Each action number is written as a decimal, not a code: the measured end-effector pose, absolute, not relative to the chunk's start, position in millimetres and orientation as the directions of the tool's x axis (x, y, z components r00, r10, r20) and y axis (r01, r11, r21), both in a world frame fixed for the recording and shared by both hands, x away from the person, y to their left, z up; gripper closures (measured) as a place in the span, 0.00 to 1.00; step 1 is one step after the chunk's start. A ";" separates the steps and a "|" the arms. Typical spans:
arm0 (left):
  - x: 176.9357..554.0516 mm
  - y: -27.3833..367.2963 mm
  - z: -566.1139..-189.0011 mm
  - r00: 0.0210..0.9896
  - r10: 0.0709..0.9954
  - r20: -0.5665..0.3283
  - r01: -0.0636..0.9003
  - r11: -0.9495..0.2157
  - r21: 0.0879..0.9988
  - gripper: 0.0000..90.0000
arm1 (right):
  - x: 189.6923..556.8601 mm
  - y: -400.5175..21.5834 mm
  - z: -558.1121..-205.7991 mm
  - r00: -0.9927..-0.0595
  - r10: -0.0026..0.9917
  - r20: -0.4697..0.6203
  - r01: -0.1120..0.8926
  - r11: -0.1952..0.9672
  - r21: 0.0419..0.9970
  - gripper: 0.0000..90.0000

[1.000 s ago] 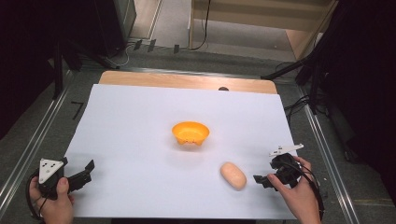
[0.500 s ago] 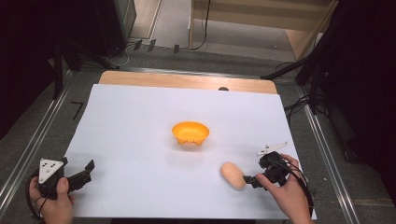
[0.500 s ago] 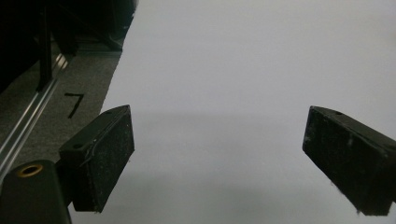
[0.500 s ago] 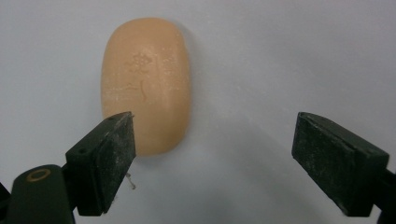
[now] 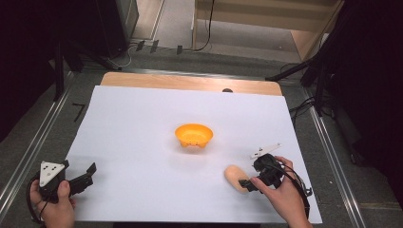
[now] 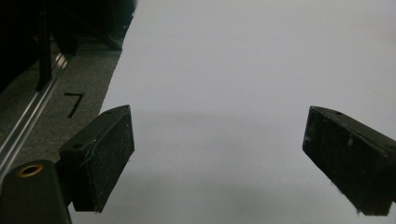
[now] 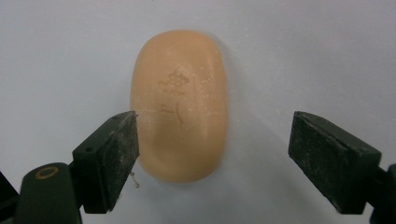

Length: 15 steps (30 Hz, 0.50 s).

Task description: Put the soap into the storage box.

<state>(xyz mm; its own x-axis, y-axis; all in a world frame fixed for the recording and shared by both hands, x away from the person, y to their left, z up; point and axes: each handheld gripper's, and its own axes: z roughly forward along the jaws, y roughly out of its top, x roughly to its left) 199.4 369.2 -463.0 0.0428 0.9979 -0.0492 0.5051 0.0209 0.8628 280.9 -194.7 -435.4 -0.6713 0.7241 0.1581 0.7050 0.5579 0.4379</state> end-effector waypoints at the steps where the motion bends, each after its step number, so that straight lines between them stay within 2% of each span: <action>1: 199.5 369.3 -463.0 0.043 0.998 -0.050 0.505 0.021 0.863 0.11 | 281.4 -192.2 -435.9 -0.674 0.721 0.162 0.705 0.562 0.432 0.19; 15: 199.6 369.3 -463.0 0.042 0.998 -0.049 0.508 0.021 0.861 0.11 | 284.6 -176.1 -442.1 -0.689 0.707 0.163 0.700 0.590 0.402 0.22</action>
